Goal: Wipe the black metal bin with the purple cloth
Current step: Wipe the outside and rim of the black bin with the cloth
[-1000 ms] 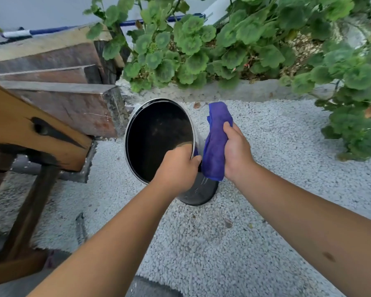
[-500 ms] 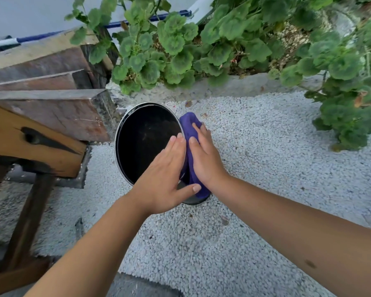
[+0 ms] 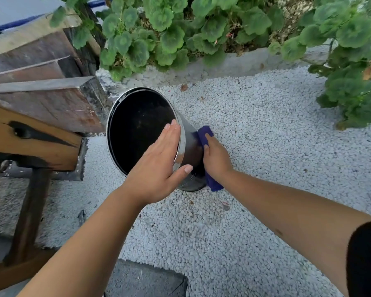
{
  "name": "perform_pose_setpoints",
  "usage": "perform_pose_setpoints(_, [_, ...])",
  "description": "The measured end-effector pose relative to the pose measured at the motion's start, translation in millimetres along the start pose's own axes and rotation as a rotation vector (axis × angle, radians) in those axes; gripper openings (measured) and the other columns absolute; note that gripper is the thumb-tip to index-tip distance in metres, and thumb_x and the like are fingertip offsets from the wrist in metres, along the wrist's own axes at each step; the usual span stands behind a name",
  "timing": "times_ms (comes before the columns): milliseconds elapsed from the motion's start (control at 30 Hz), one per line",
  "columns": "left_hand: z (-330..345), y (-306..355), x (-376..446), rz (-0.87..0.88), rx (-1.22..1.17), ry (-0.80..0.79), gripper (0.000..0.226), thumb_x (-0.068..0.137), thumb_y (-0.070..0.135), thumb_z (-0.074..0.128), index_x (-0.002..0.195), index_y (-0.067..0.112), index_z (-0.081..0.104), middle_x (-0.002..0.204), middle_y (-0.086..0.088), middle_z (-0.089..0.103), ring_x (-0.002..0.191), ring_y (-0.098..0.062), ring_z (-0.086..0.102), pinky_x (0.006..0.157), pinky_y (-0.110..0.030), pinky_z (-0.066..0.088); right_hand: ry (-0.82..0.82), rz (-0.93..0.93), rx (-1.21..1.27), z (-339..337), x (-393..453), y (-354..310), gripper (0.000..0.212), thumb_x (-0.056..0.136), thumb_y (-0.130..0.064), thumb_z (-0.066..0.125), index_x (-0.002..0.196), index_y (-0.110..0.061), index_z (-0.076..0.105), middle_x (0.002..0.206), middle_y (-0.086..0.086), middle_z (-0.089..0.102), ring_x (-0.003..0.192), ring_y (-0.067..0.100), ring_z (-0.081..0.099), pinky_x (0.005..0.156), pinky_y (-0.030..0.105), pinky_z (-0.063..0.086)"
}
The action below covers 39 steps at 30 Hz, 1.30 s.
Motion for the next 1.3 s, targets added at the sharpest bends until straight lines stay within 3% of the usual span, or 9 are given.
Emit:
perform_pose_setpoints(267, [3.7, -3.2, -1.4, 0.018, 0.015, 0.017, 0.083, 0.097, 0.055, 0.037, 0.154, 0.016, -0.010, 0.163, 0.004, -0.010, 0.149, -0.007, -0.010, 0.118, -0.019, -0.001, -0.155, 0.030, -0.520, -4.8, 6.3, 29.4, 0.036, 0.093, -0.015, 0.046, 0.127, -0.007, 0.052, 0.121, 0.020, 0.061, 0.105, 0.038, 0.059, 0.086, 0.039, 0.047])
perform_pose_setpoints(533, [3.4, -4.1, -2.1, 0.020, 0.068, 0.041, 0.088, 0.092, 0.060, 0.036, 0.153, 0.019, -0.011, 0.163, 0.002, -0.009, 0.149, -0.009, -0.011, 0.118, -0.025, 0.003, 0.292, 0.395, 0.419, -60.7, 9.7, 31.3, 0.031, 0.087, -0.024, 0.044, 0.113, -0.026, 0.060, 0.098, 0.000, 0.067, 0.090, 0.025, 0.065, 0.078, 0.038, 0.053])
perform_pose_setpoints(633, [0.7, 0.3, -4.5, 0.062, 0.122, 0.069, 0.087, 0.092, 0.063, 0.037, 0.154, 0.020, -0.006, 0.163, 0.001, -0.009, 0.150, -0.012, -0.010, 0.120, -0.036, 0.009, 0.220, 0.306, 0.695, -31.0, -3.8, 8.1, 0.039, 0.092, -0.029, 0.047, 0.131, -0.033, 0.054, 0.120, -0.008, 0.061, 0.098, 0.012, 0.063, 0.075, 0.026, 0.047])
perform_pose_setpoints(767, [0.6, 5.9, -5.1, 0.069, 0.211, 0.063, 0.087, 0.090, 0.064, 0.038, 0.155, 0.019, 0.001, 0.164, -0.001, -0.004, 0.151, -0.015, -0.005, 0.119, -0.048, 0.018, 0.103, 0.070, 0.494, 8.9, -19.2, -19.2, 0.046, 0.098, -0.036, 0.040, 0.144, -0.030, 0.044, 0.151, -0.004, 0.040, 0.138, 0.012, 0.036, 0.113, 0.033, 0.028])
perform_pose_setpoints(867, [-1.8, 8.8, -5.0, 0.056, 0.247, 0.081, 0.089, 0.088, 0.063, 0.041, 0.155, 0.017, 0.003, 0.164, -0.002, -0.001, 0.151, -0.015, -0.003, 0.119, -0.044, 0.016, 0.071, 0.173, 0.378, 12.8, -14.9, 1.1, 0.046, 0.103, -0.031, 0.037, 0.148, -0.024, 0.038, 0.157, 0.004, 0.034, 0.144, 0.019, 0.029, 0.119, 0.038, 0.019])
perform_pose_setpoints(1000, [-0.8, 8.8, -5.8, 0.068, 0.227, 0.064, 0.089, 0.088, 0.062, 0.041, 0.155, 0.018, 0.002, 0.164, 0.000, -0.004, 0.150, -0.013, -0.004, 0.120, -0.042, 0.015, -0.026, 0.247, 0.067, 22.2, -23.5, 30.3, 0.049, 0.105, -0.026, 0.033, 0.152, -0.014, 0.029, 0.152, 0.016, 0.040, 0.136, 0.033, 0.041, 0.109, 0.036, 0.031])
perform_pose_setpoints(1100, [-1.3, 6.6, -6.2, 0.079, 0.157, 0.042, 0.087, 0.090, 0.061, 0.041, 0.155, 0.020, -0.001, 0.164, 0.002, -0.006, 0.150, -0.012, -0.007, 0.120, -0.044, 0.015, -0.042, 0.252, -0.086, 10.7, -16.7, 31.7, 0.043, 0.103, -0.022, 0.035, 0.144, -0.010, 0.041, 0.140, 0.019, 0.052, 0.124, 0.038, 0.050, 0.099, 0.036, 0.038])
perform_pose_setpoints(1233, [-11.2, -1.0, -19.0, 0.130, 0.127, 0.106, 0.080, 0.093, 0.056, 0.040, 0.155, 0.015, 0.012, 0.164, -0.002, 0.007, 0.151, -0.016, 0.002, 0.120, -0.044, 0.014, 0.181, 0.299, 0.146, -36.4, -17.3, 19.7, 0.019, 0.098, -0.026, 0.043, 0.100, -0.023, 0.062, 0.088, -0.004, 0.064, 0.098, 0.029, 0.064, 0.066, 0.027, 0.043])
perform_pose_setpoints(1300, [-11.7, -12.6, -30.8, 0.132, 0.187, 0.123, 0.076, 0.093, 0.055, 0.039, 0.153, 0.011, 0.023, 0.162, -0.006, 0.018, 0.150, -0.020, 0.011, 0.118, -0.047, 0.020, 0.285, 0.251, 0.397, -53.0, -26.6, 2.1, 0.025, 0.095, -0.033, 0.047, 0.111, -0.024, 0.064, 0.094, -0.012, 0.064, 0.098, 0.018, 0.064, 0.076, 0.027, 0.048])
Point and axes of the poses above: each hand's wrist, its own x-axis towards the middle knuckle, its own z-axis out of the palm, y = z × x, the point moved 6 cm from there along x, towards the middle knuckle
